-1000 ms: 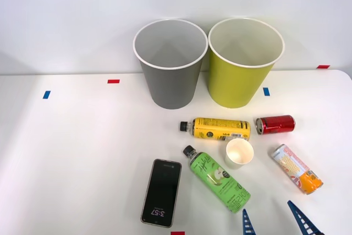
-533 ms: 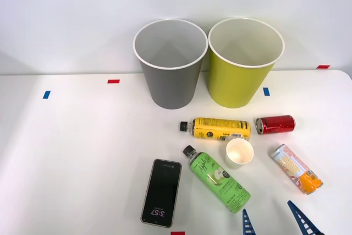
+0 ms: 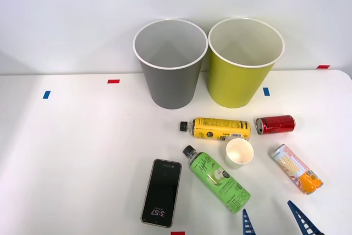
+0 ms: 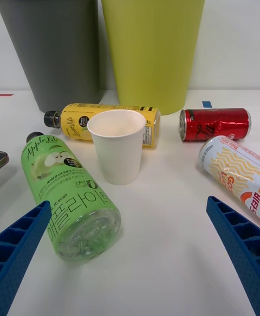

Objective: Put cans in the gray bin, plastic bottles in the light green bin

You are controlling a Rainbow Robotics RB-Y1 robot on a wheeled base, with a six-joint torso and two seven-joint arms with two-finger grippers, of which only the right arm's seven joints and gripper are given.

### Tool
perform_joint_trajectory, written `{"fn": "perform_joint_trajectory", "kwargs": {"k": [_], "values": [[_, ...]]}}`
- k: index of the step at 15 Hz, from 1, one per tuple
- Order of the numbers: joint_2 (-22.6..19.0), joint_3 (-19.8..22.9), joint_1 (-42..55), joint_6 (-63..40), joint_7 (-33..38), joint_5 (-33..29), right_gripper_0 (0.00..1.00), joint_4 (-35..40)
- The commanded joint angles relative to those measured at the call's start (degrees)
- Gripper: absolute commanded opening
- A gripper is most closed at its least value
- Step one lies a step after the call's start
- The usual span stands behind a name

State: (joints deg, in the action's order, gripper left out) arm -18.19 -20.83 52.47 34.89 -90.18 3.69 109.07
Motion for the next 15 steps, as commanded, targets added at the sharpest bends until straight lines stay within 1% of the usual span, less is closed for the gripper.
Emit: {"fn": "perform_joint_trajectory", "kwargs": {"k": [1,15], "values": [[0.0,0.0,0.0,0.0,0.0,0.0,1.0,0.0],[0.0,0.0,0.0,0.0,0.0,0.0,1.0,0.0]]}}
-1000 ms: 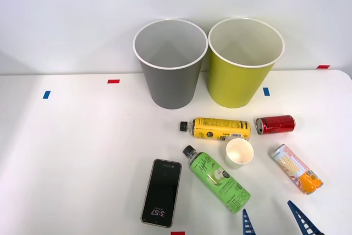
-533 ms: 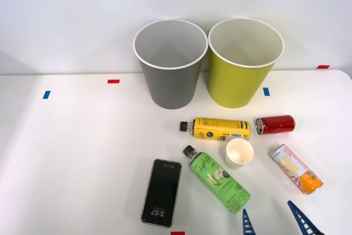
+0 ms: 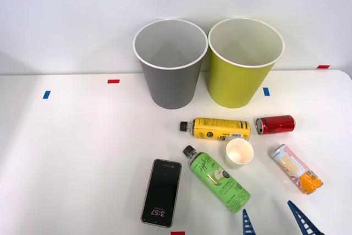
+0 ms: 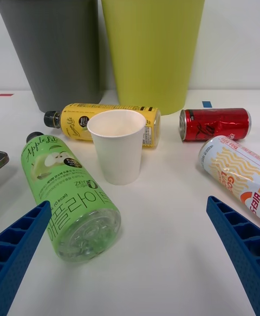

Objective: Put cans in the gray bin, plastic bottles in the light green bin

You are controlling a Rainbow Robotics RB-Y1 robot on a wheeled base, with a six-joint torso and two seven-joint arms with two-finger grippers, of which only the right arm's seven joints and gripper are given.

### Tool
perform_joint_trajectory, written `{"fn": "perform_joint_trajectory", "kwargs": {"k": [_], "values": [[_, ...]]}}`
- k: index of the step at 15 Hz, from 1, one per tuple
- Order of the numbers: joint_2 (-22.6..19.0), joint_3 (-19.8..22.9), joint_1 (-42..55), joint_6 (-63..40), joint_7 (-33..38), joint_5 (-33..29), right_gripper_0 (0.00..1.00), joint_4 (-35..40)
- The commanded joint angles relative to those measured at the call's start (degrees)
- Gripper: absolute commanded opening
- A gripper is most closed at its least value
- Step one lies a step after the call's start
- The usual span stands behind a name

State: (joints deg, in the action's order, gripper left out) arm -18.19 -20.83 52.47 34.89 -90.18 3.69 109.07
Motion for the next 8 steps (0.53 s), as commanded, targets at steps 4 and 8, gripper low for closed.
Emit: {"fn": "perform_joint_trajectory", "kwargs": {"k": [4,8], "values": [[0.0,0.0,0.0,0.0,0.0,0.0,1.0,0.0],[0.0,0.0,0.0,0.0,0.0,0.0,1.0,0.0]]}}
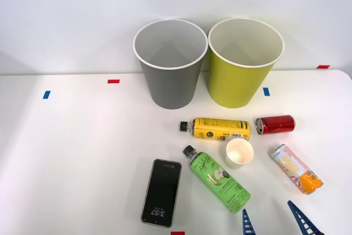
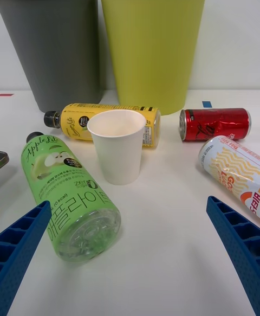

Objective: Put cans in the gray bin, plastic bottles in the light green bin

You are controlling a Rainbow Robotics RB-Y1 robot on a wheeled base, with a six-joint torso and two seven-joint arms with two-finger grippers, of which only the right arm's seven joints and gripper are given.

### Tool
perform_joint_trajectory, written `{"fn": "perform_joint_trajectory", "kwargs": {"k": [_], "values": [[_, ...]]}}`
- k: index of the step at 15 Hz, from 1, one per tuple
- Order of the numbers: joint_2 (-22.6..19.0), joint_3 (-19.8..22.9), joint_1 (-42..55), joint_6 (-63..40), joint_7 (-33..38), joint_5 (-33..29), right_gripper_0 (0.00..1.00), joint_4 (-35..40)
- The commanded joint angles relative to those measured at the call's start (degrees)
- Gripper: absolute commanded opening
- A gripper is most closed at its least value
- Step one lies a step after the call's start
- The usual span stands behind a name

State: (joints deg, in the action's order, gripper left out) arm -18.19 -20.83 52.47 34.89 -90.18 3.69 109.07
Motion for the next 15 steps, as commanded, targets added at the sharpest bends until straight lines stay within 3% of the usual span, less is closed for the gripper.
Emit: {"fn": "perform_joint_trajectory", "kwargs": {"k": [1,8,11,13,15], "values": [[0.0,0.0,0.0,0.0,0.0,0.0,1.0,0.0],[0.53,0.44,-0.62,-0.53,-0.09,0.0,1.0,-2.72],[-0.09,1.93,-0.62,-0.79,-0.62,-0.09,1.0,0.53],[-1.58,3.95,0.09,-8.61,-0.26,0.35,1.0,6.59],[-4.39,7.29,3.25,-23.47,0.26,0.88,1.0,18.63]]}}
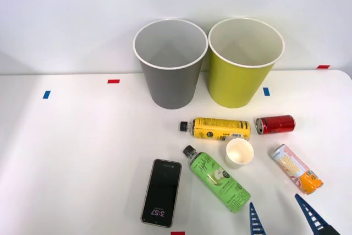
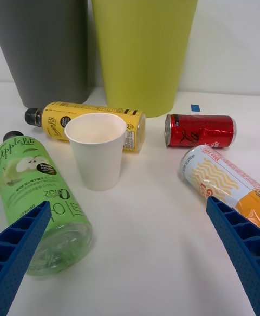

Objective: Put cans in the gray bin, plastic bottles in the light green bin

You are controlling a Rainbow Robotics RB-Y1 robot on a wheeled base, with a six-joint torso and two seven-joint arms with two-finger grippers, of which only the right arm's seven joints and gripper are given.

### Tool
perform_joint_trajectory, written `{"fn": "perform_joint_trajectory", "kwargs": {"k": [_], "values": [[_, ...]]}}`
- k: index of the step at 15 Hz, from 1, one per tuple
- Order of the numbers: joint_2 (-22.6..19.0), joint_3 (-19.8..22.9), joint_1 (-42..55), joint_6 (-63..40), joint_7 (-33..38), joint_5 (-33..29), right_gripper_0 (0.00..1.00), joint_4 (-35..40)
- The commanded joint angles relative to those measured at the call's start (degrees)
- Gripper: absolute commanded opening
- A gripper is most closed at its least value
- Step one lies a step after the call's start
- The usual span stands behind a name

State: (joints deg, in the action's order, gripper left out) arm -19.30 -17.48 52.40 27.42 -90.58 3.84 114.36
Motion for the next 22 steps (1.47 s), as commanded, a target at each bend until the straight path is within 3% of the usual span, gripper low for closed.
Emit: {"fn": "perform_joint_trajectory", "kwargs": {"k": [1,4,5,10,12,16,22], "values": [[-4.78,5.0,4.56,-21.89,1.02,1.08,1.0,18.0],[-11.2,9.83,7.46,-45.26,7.08,2.4,1.0,34.09],[-13.04,11.06,7.54,-49.66,9.72,2.58,1.0,35.64],[-22.09,17.65,5.26,-55.28,22.2,3.02,1.0,35.64],[-25.43,19.5,3.24,-61.17,22.55,2.93,1.0,35.64],[-30.09,19.24,-1.69,-71.19,22.2,3.54,1.0,35.64],[-33.08,18.97,-18.74,-86.05,20.97,20.24,1.0,35.64]]}}
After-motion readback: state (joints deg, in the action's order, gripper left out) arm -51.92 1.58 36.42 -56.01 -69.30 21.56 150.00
